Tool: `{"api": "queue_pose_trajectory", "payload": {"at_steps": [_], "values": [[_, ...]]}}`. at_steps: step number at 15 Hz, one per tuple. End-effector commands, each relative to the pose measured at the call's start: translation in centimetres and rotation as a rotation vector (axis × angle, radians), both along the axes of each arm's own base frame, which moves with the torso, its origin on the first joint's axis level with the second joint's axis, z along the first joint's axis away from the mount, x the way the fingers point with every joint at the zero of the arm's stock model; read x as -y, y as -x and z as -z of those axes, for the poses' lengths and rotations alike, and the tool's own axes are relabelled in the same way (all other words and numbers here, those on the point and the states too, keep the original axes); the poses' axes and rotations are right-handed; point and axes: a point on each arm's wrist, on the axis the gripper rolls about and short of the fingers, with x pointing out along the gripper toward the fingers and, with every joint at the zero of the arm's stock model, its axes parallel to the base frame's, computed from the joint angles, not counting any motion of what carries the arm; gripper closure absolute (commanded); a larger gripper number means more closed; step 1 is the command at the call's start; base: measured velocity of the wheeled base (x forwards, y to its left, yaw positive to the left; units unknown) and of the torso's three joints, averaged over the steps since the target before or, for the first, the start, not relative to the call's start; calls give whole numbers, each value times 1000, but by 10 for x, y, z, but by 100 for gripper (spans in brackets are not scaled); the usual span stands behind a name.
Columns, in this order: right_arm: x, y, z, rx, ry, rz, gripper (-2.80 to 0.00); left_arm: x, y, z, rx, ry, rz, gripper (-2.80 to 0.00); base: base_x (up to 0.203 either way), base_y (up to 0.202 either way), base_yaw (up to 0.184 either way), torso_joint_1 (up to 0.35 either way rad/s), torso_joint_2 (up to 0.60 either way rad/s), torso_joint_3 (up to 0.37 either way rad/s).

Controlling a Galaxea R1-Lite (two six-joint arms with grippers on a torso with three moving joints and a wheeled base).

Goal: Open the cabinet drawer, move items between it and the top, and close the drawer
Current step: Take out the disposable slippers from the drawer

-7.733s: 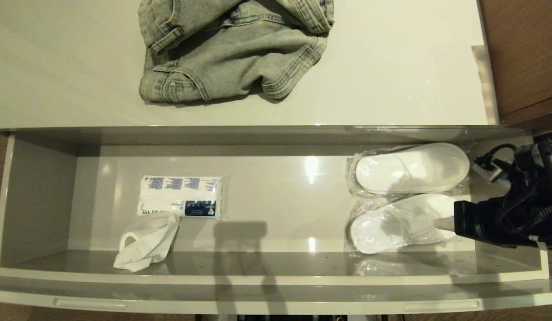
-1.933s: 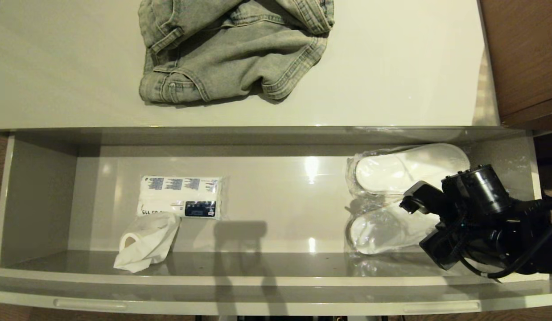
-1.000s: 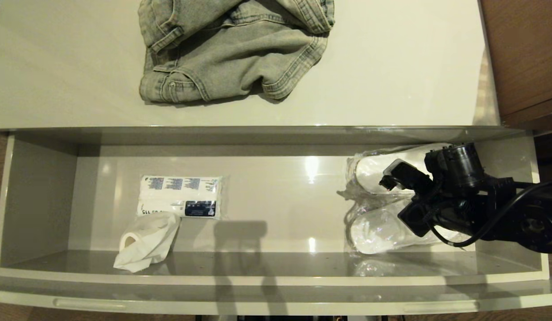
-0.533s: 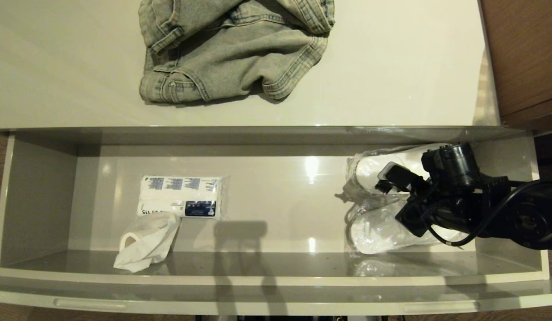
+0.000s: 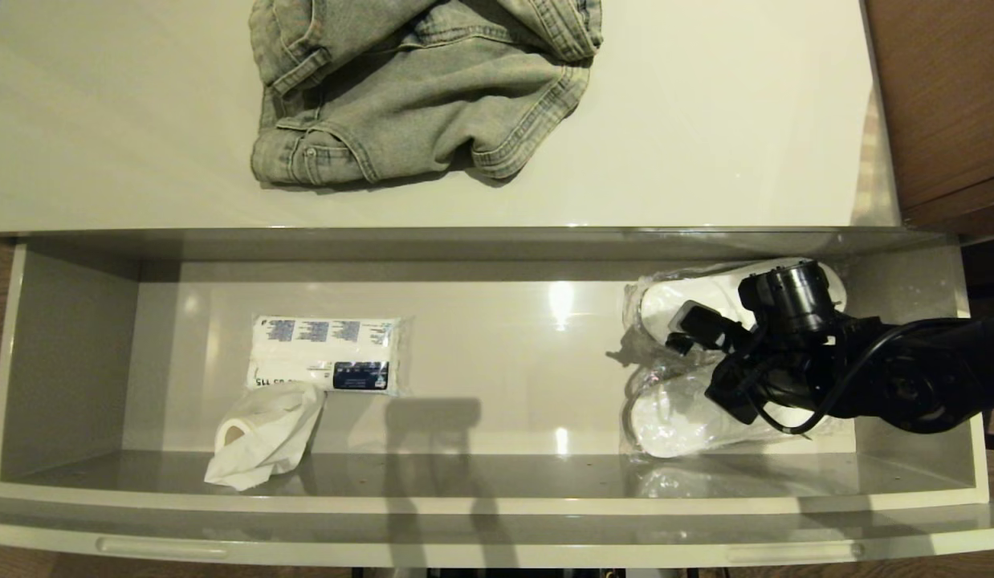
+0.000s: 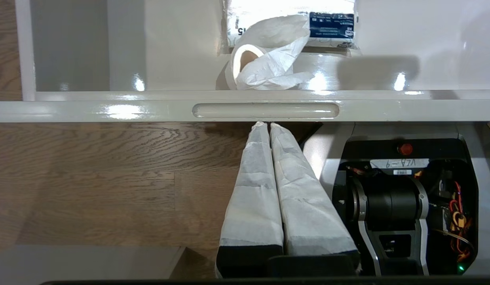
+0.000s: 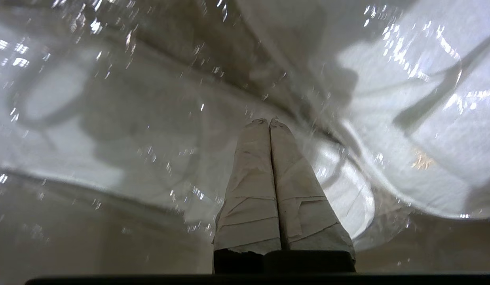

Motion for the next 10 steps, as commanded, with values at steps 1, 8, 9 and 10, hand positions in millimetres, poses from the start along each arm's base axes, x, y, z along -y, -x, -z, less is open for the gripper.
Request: {"api": "queue_pose_trajectory", "payload": {"at_steps": [1,8,9,10], "values": [[-3,-9,4,15,-1,0,0,0,0,0,0,0,0,0,0,0,0,0,0,0],[4,0,-27,123,-11,6,-280,0,0,0,0,0,0,0,0,0,0,0,0,0],[5,3,-34,141,-18,8,-280,0,0,0,-1,0,0,0,0,0,0,0,0,0],[7,7,-39,157,-24,11,-280,0,0,0,0,0,0,0,0,0,0,0,0,0]]}}
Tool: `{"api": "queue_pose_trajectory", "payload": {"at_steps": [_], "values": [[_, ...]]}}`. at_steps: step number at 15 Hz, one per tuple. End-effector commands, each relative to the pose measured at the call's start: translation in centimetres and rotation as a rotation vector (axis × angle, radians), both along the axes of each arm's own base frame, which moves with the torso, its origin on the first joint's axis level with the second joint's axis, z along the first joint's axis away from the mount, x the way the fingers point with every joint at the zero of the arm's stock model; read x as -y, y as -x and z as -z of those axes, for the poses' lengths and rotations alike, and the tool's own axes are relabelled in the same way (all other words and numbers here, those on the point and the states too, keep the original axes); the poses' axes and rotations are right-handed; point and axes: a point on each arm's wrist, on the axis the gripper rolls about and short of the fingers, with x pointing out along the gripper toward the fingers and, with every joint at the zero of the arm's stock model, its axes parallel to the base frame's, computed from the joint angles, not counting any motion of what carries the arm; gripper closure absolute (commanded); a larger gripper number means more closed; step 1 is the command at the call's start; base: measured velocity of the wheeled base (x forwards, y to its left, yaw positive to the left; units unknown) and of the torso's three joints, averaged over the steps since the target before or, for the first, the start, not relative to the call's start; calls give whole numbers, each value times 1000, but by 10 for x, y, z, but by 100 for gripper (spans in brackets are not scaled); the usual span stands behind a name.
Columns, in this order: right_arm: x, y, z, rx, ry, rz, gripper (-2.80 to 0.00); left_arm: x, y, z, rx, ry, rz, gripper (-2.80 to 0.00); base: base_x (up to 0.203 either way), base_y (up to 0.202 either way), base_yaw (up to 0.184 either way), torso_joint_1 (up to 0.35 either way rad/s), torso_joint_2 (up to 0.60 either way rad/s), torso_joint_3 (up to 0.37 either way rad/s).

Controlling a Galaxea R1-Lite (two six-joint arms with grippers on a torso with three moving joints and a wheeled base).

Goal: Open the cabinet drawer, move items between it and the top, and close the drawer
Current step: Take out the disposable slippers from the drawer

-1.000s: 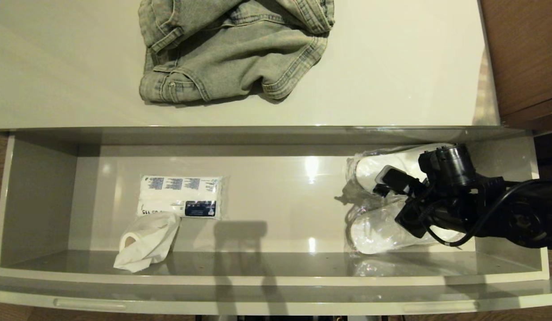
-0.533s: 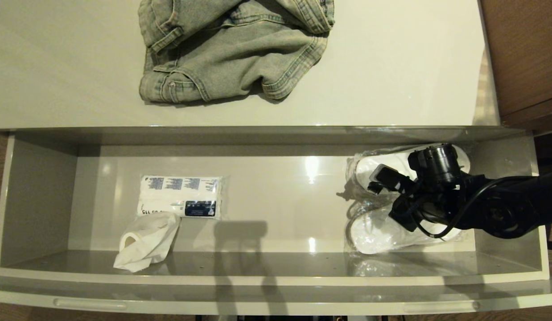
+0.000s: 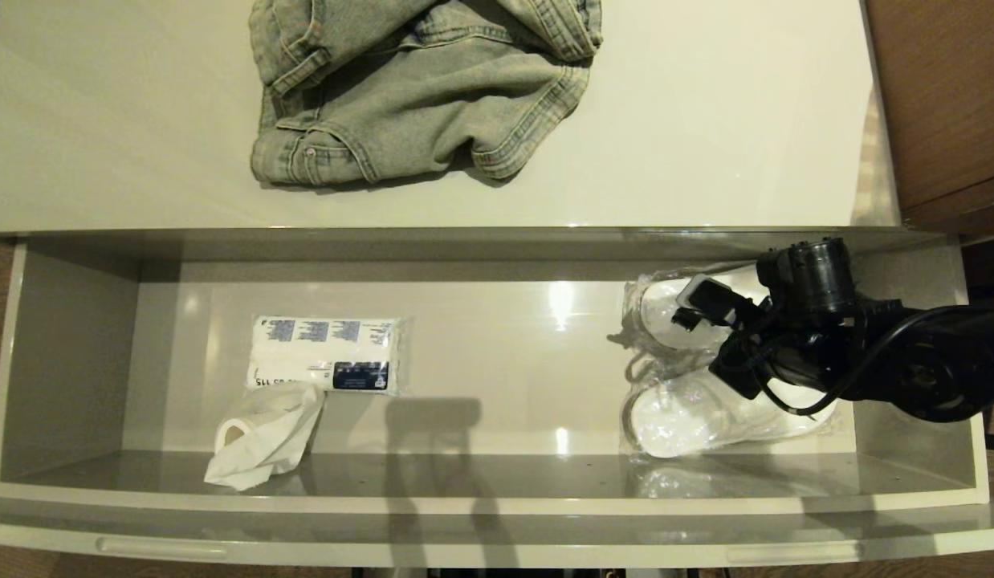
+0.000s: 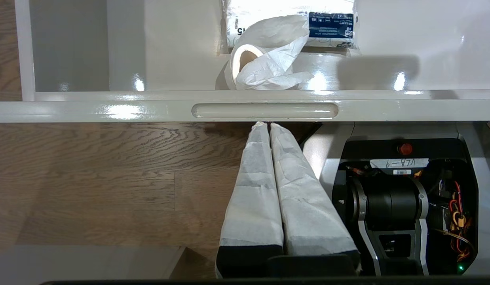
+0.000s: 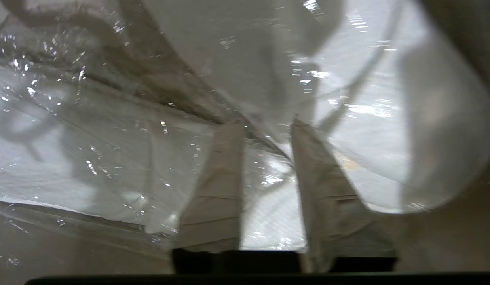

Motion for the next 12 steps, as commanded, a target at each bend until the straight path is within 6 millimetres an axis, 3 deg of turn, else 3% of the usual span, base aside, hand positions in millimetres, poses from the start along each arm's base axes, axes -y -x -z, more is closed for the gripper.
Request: {"api": "queue_pose_trajectory", "payload": {"at_steps": [1,7,12], "values": [[4,12,-17,49,-12,3,-280,0,0,0,0,0,0,0,0,0,0,0,0,0],[9,18,-12,27,14,11,-280,0,0,0,1,0,0,0,0,0,0,0,0,0],[5,8,-3,8,27,-37,-280,0,0,0,1,0,0,0,0,0,0,0,0,0]]}}
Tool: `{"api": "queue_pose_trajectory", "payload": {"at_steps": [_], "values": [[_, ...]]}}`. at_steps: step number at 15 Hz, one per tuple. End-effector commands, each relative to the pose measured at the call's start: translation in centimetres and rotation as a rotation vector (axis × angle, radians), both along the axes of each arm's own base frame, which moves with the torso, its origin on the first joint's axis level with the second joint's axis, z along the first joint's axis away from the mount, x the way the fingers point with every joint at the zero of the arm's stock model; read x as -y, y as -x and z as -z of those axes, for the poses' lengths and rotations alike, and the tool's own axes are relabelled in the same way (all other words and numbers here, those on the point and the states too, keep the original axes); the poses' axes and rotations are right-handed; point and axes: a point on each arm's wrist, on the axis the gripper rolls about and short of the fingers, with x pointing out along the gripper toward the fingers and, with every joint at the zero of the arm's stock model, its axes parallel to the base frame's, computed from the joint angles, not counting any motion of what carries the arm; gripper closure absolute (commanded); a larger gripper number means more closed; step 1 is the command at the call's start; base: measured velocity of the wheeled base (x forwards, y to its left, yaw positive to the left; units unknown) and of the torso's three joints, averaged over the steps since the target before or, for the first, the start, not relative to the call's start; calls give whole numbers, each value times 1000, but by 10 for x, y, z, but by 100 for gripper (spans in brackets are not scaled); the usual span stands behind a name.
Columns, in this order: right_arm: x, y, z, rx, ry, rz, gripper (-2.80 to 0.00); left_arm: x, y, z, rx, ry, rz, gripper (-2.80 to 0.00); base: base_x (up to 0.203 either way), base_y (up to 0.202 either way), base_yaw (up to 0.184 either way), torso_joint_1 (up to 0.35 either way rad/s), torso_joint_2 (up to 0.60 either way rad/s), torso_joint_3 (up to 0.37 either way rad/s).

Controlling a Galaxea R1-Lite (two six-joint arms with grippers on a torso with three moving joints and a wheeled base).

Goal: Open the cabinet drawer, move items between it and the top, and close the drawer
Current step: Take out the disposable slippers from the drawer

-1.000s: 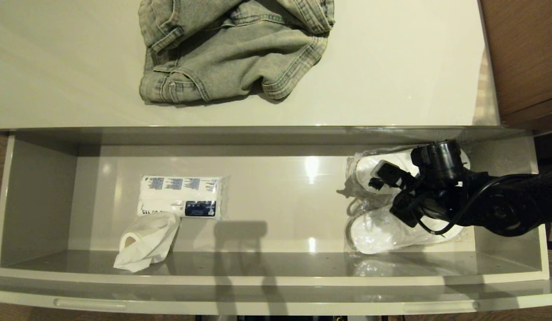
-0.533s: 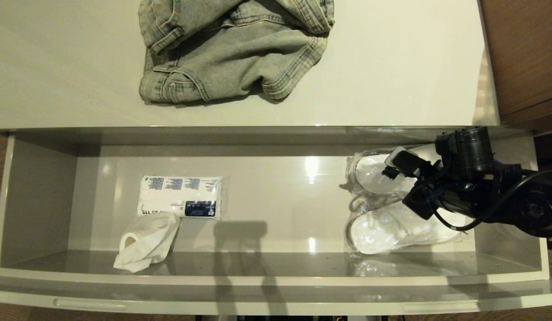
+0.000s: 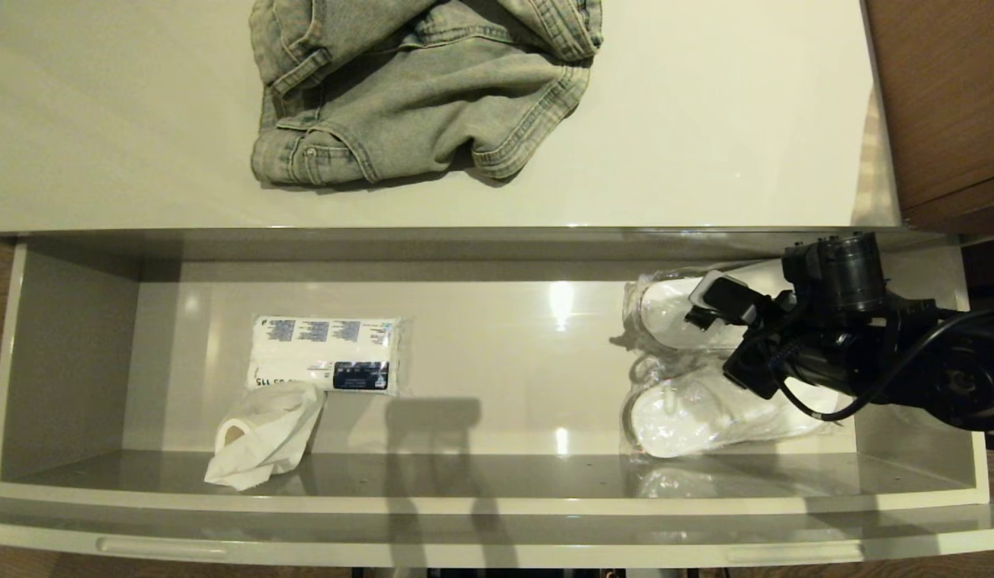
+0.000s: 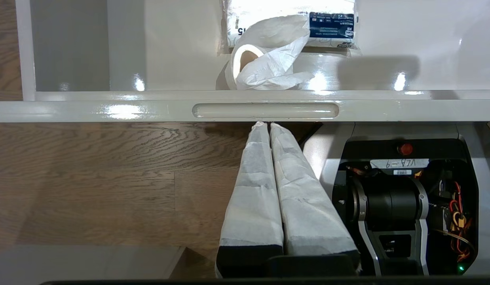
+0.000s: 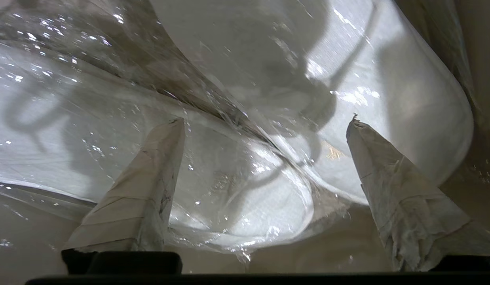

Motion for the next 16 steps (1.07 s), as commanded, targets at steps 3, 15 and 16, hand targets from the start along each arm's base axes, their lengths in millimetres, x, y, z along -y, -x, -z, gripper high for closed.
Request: {"api": "queue_pose_trajectory", "payload": {"at_steps": [3,15,16], "values": [[-6,-16,14,19,43,-84,-280,0,0,0,-1,0,0,0,0,0,0,0,0,0],[17,-43,28,120,209,-204,-280,0,0,1,-2,0,0,0,0,0,0,0,0,0],[17,-43,31,109,211,-203,-280,0,0,0,-1,0,0,0,0,0,0,0,0,0]]}}
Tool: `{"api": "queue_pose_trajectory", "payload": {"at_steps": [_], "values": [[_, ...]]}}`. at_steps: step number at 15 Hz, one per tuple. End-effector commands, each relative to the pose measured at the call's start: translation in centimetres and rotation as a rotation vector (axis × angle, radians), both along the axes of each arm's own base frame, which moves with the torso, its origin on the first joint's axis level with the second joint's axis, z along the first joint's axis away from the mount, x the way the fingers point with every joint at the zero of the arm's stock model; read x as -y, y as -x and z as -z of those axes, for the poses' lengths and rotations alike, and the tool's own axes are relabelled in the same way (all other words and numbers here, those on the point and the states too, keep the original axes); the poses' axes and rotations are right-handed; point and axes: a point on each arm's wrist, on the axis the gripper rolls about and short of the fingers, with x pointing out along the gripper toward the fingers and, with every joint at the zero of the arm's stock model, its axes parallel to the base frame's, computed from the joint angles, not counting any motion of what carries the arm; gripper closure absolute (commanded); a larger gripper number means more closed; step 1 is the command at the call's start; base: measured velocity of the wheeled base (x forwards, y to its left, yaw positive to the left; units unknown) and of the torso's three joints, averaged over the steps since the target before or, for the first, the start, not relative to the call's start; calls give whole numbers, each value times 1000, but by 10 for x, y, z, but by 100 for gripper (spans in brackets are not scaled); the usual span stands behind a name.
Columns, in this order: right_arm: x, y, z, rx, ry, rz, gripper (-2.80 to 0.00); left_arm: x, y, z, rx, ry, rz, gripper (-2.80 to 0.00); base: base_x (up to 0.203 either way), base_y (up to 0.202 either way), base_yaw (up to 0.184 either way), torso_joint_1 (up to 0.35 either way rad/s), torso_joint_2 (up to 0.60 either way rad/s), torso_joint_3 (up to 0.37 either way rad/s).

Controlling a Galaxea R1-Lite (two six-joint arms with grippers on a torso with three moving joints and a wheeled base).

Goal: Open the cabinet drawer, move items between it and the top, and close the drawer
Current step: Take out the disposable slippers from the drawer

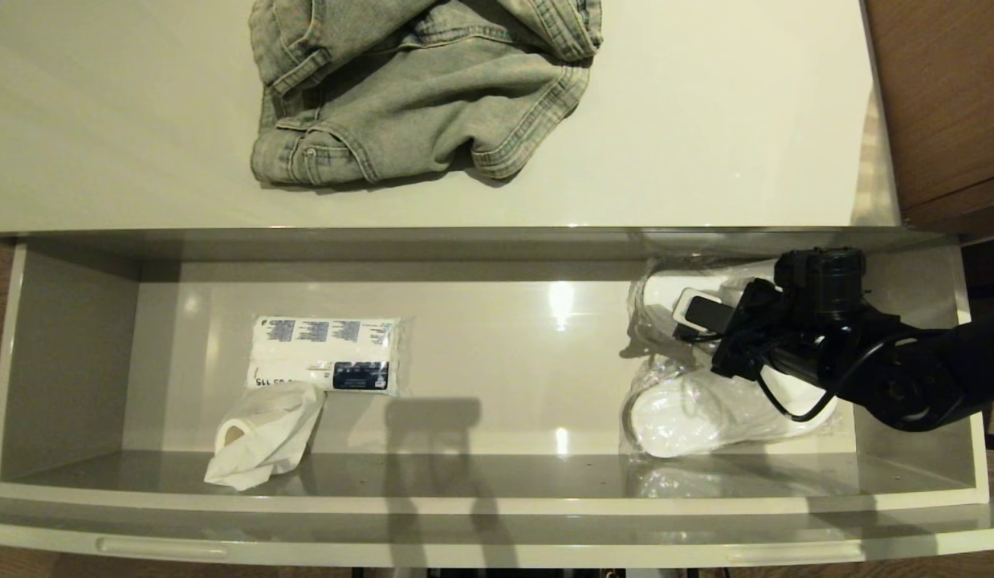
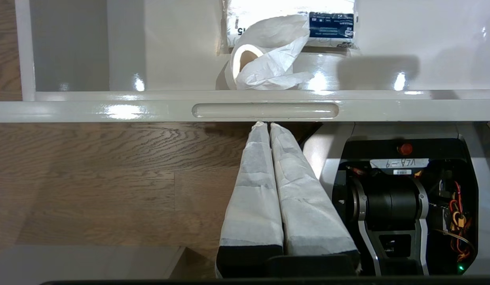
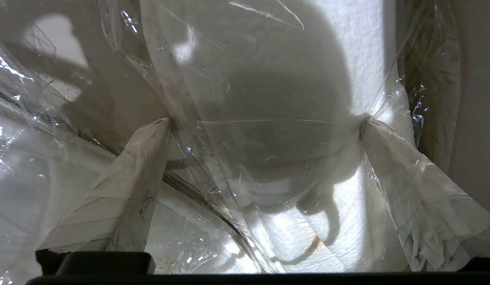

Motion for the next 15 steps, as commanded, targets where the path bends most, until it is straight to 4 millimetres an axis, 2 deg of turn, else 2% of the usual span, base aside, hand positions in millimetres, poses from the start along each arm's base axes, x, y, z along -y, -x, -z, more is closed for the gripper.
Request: {"api": "queue_pose_trajectory", "payload": {"at_steps": [1,4,7,8,12,15], "values": [[0,1,4,-10,10,5,-280,0,0,0,-1,0,-1,0,0,0,0,0,0,0],[0,1,5,-14,15,5,-280,0,0,0,0,0,-1,0,0,0,0,0,0,0],[2,-6,16,-23,56,27,-280,0,0,0,1,0,-1,0,0,0,0,0,0,0],[2,-7,16,-21,57,28,0,0,0,0,1,0,-1,0,0,0,0,0,0,0],[2,-10,17,43,56,28,0,0,0,0,-1,0,-1,0,0,0,0,0,0,0],[4,-9,10,82,46,37,0,0,0,0,0,0,-1,0,0,0,0,0,0,0]]}}
